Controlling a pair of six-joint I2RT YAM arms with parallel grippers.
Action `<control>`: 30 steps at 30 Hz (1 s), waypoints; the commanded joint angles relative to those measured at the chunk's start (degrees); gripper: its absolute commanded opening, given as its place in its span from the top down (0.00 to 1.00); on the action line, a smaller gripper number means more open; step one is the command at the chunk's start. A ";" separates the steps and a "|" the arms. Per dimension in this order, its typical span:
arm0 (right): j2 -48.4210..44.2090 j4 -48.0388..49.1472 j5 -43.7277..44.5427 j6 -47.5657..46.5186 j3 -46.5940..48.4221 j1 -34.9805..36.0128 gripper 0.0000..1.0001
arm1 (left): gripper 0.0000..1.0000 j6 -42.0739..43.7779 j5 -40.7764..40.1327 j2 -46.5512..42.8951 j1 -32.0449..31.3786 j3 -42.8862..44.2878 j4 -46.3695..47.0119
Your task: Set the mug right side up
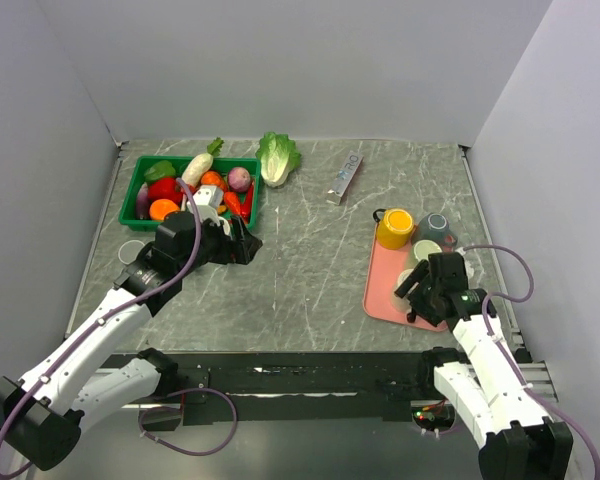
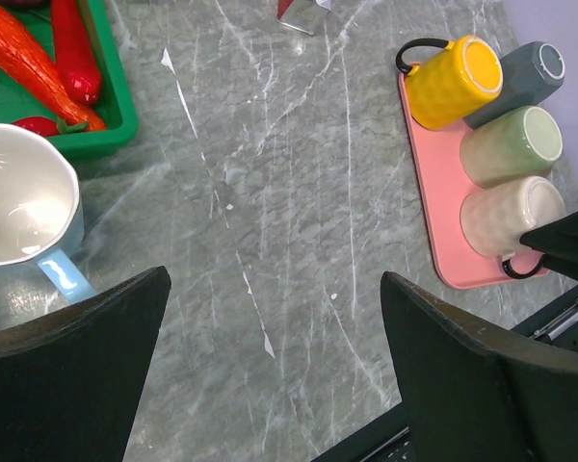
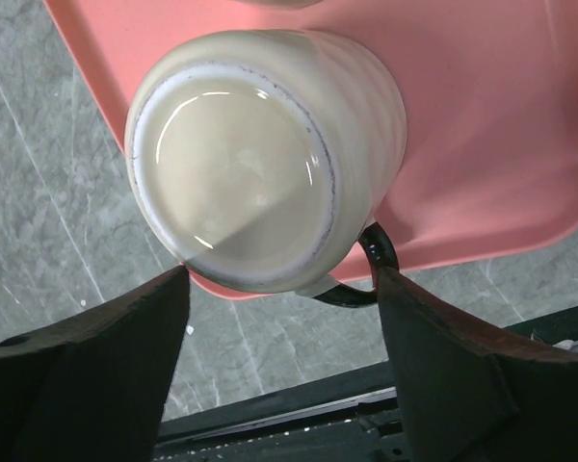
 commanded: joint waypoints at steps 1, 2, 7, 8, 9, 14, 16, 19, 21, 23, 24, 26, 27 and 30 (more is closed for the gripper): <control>0.34 2.56 0.24 0.25 -0.44 1.38 0.25 | 0.04 -0.22 0.93 -0.68 -0.24 0.46 1.46; 0.86 2.38 1.11 0.25 -0.35 1.90 0.27 | 0.04 -0.13 0.93 -0.59 -0.15 0.46 1.37; 2.27 1.07 3.75 1.30 0.44 5.33 0.35 | 0.04 -0.57 1.19 -0.41 -0.24 0.19 1.90; 3.23 0.28 4.11 1.39 0.61 5.51 0.35 | 0.04 -0.66 1.28 -0.33 -0.24 0.19 1.99; 3.76 0.01 5.24 1.65 1.14 5.60 0.36 | 0.04 -0.74 1.37 -0.15 -0.15 0.19 2.07; 7.71 -0.26 8.23 1.74 3.07 7.44 0.49 | 0.04 -0.92 1.98 0.20 -0.24 0.28 2.25; 9.04 -0.69 10.42 1.39 3.69 8.40 0.51 | 0.04 -0.83 1.81 0.38 -0.24 0.37 2.16; 9.92 -1.66 12.98 0.51 5.44 9.46 0.54 | 0.04 -0.66 1.63 0.55 -0.15 0.55 1.99; 10.27 -2.01 13.95 -0.45 6.67 10.43 0.54 | 0.04 -0.66 1.55 0.55 -0.24 0.46 2.16; 10.97 -2.45 15.70 -1.16 7.81 11.39 0.53 | 0.04 -0.83 1.72 0.55 -0.24 0.46 2.16; 11.24 -2.45 16.15 -1.94 8.08 11.57 0.53 | 0.04 -0.83 1.63 0.64 -0.24 0.46 2.25; 12.20 -2.19 16.76 -3.00 8.61 12.45 0.53 | 0.04 -0.83 1.63 0.82 -0.24 0.28 2.25; 12.47 -1.58 16.50 -4.14 8.53 12.54 0.53 | 0.04 -0.83 1.72 0.73 -0.24 0.20 2.25; 13.61 -0.52 16.15 -5.46 8.52 13.42 0.53 | 0.04 -0.83 1.37 0.64 -0.24 0.02 2.16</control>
